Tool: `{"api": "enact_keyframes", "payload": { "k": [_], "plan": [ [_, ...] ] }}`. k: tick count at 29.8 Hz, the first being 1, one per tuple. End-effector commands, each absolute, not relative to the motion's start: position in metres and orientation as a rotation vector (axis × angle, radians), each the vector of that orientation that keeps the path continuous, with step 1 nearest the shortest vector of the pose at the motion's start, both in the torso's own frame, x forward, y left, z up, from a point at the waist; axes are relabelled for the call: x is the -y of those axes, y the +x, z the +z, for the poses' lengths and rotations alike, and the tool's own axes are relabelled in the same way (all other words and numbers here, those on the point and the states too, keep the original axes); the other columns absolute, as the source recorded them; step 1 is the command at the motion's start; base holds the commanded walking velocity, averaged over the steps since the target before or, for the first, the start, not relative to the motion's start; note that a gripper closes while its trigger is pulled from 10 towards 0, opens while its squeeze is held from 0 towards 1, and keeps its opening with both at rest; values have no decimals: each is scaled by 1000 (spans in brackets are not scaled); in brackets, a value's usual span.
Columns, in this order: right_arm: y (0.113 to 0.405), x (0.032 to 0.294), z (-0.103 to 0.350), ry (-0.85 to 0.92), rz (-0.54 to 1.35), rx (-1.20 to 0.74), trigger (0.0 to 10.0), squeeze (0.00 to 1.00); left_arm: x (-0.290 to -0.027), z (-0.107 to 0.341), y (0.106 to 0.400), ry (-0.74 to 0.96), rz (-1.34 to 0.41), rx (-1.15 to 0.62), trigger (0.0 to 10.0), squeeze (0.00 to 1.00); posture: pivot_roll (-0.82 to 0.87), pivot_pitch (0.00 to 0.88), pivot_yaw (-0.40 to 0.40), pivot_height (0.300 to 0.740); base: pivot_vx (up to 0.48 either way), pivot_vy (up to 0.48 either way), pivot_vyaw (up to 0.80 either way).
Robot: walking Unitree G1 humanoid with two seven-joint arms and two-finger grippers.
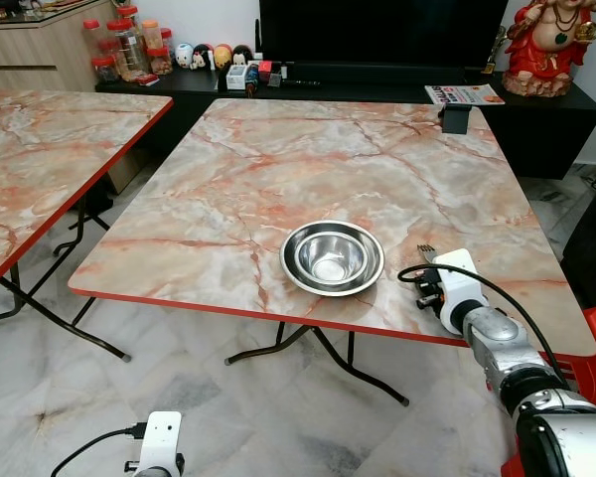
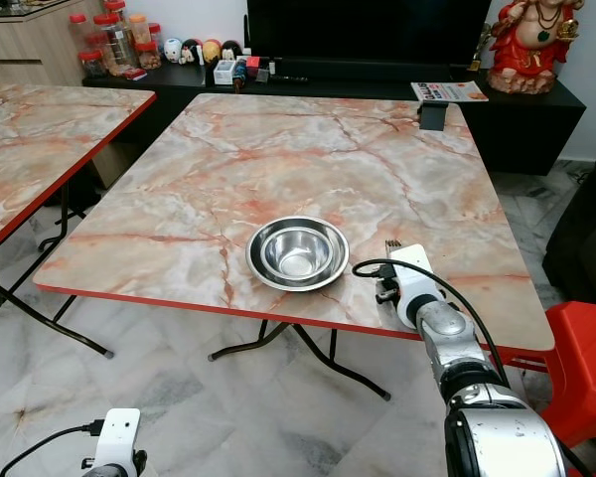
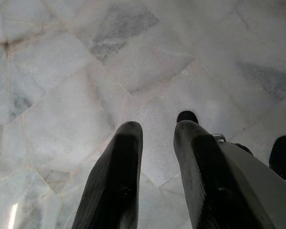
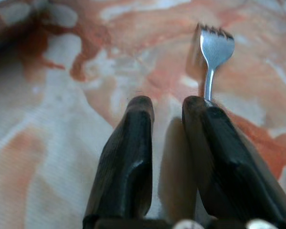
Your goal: Setting the table
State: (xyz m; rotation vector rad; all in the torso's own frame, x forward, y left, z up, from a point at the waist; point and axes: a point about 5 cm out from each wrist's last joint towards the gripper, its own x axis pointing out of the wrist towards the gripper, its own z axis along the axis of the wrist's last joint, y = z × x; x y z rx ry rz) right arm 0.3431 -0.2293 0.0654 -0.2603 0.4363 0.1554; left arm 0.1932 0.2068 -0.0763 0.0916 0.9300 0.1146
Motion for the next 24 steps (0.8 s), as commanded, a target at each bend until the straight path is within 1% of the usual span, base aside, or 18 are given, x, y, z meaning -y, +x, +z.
{"api": "enact_keyframes", "payload": {
  "k": [1, 6, 19, 21, 23, 24],
  "plan": [
    [338, 235, 59, -276, 132, -486, 10000, 0, -206, -76, 194, 78, 116, -935, 10000, 0, -45, 0, 24, 740, 0, 0, 0],
    [336, 238, 54, -267, 69, -514, 10000, 0, -206, -76, 194, 79, 113, -936, 10000, 0, -46, 0, 28, 740, 0, 0, 0],
    [334, 230, 46, -212, -16, -548, 10000, 0, -206, -76, 195, 82, 106, -936, 10000, 0, -45, 0, 30, 740, 0, 0, 0],
    [336, 228, 49, -201, -31, -525, 10000, 0, -206, -76, 195, 83, 107, -935, 10000, 0, -43, 0, 29, 740, 0, 0, 0],
    [344, 226, 62, -167, -38, -422, 10000, 0, -206, -76, 195, 81, 109, -935, 10000, 0, -42, 0, 28, 740, 0, 0, 0],
    [355, 228, 84, -135, -82, -270, 10000, 0, -207, -76, 195, 81, 111, -933, 10000, 0, -42, 0, 28, 740, 0, 0, 0]
  ]
}}
